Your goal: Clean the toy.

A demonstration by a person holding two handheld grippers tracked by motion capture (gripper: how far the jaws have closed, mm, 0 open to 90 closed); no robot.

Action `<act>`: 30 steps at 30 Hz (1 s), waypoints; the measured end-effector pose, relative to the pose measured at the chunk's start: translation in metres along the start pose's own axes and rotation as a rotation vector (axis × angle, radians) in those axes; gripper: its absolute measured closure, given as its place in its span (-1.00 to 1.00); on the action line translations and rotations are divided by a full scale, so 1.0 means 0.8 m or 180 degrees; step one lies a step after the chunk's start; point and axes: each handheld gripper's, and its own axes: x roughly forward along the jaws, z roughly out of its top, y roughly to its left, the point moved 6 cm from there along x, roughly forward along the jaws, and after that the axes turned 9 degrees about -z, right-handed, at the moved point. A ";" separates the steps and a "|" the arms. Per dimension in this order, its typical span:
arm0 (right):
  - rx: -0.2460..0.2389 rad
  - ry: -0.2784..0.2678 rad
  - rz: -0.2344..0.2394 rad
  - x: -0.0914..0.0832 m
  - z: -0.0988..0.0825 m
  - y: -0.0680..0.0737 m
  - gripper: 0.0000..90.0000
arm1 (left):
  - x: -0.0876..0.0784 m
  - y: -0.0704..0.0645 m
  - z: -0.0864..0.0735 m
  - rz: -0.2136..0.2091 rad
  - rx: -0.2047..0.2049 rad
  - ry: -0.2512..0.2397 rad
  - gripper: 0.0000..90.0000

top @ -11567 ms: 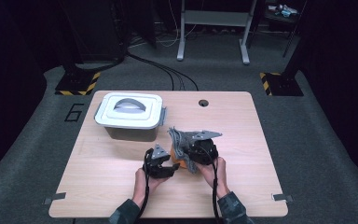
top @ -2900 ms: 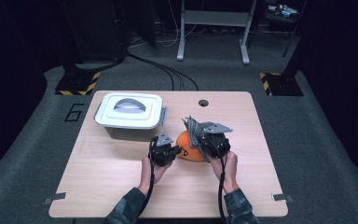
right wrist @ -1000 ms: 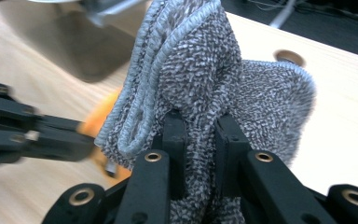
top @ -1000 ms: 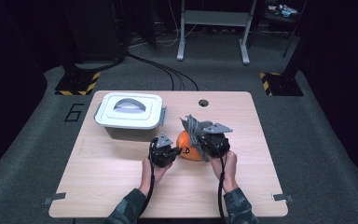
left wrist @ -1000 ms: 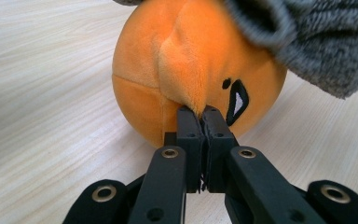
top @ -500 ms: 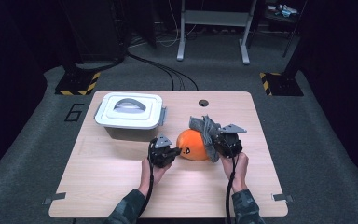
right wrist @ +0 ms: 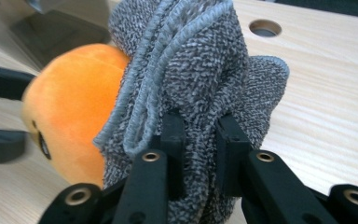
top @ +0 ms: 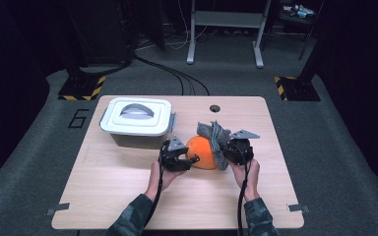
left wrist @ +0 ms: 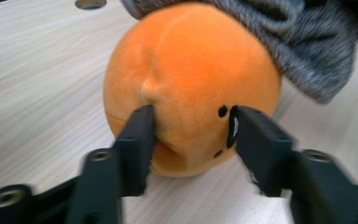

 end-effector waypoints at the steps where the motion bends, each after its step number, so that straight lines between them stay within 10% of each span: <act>1: -0.0015 0.0027 -0.0005 0.000 0.000 0.001 0.57 | 0.000 0.002 -0.001 -0.0010 -0.0005 -0.0034 0.38; 7: 0.0129 0.0064 -0.0006 0.004 0.005 -0.007 -0.23 | -0.002 0.007 -0.006 -0.0055 -0.0068 -0.0014 0.59; 11: 0.0357 0.0102 0.0248 0.012 0.004 -0.013 -0.30 | -0.003 0.009 -0.007 -0.0038 -0.0096 -0.0025 0.60; 14: 0.0530 0.0118 0.0422 0.013 0.002 -0.011 -0.16 | -0.003 0.009 -0.006 -0.0026 -0.0070 -0.0033 0.61; 18: 0.0395 0.0028 0.0399 0.009 0.004 -0.007 0.49 | -0.003 0.007 -0.006 -0.0015 -0.0111 -0.0069 0.74; 24: 0.0231 -0.0247 0.0242 -0.016 0.020 0.011 0.64 | -0.008 0.005 -0.006 0.0001 -0.0233 -0.0165 0.84; 30: -0.0136 -0.0236 0.0332 -0.026 0.035 0.068 0.64 | -0.006 0.002 -0.003 0.0056 -0.0219 -0.0131 0.86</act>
